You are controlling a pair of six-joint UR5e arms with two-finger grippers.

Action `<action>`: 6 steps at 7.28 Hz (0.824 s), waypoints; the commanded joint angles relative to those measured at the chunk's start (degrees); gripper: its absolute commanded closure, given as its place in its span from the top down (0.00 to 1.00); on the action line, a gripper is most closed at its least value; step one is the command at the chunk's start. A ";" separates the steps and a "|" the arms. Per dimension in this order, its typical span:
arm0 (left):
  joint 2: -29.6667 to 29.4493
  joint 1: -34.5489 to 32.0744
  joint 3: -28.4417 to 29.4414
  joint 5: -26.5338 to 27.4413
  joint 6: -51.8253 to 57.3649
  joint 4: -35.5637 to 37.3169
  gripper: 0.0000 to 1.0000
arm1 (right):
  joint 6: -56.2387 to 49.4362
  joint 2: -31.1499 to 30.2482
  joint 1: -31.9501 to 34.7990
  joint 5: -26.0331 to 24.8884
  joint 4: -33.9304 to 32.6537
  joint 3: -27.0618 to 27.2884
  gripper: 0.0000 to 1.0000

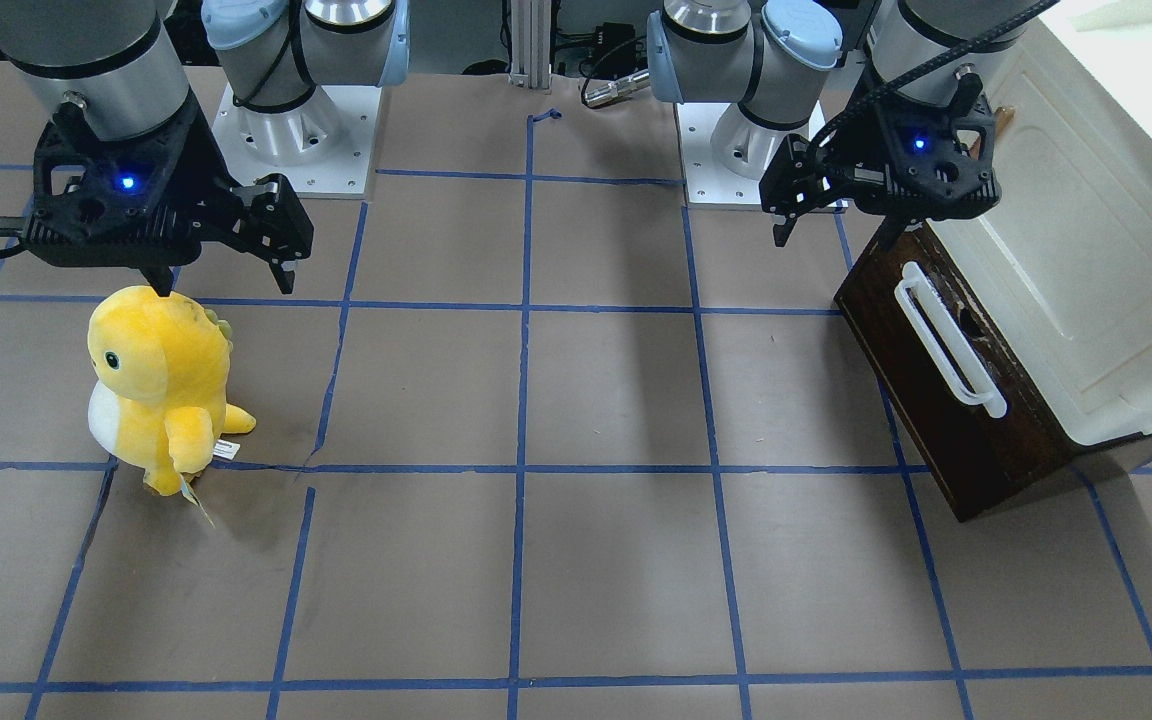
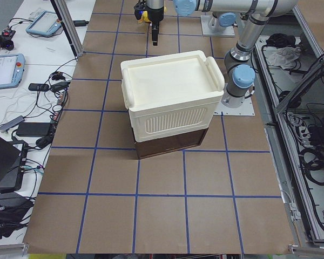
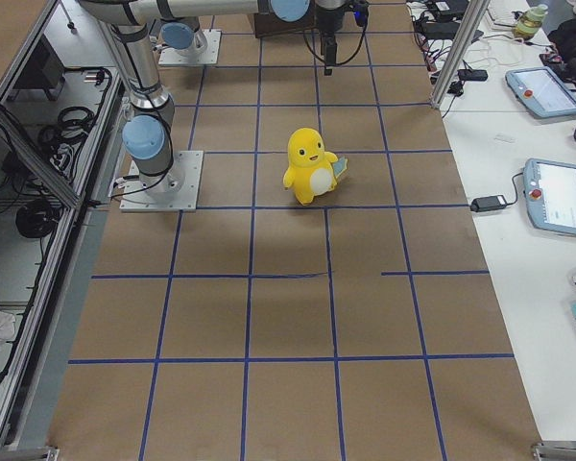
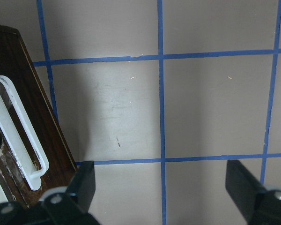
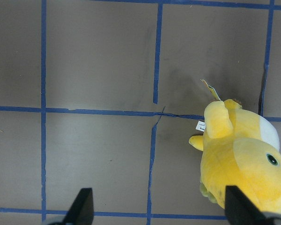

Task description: Pull drawer sideways

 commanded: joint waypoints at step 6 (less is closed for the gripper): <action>-7.41 -0.64 -5.17 9.58 -10.44 5.60 1.00 | 0.00 0.00 0.00 -0.06 0.00 0.00 1.00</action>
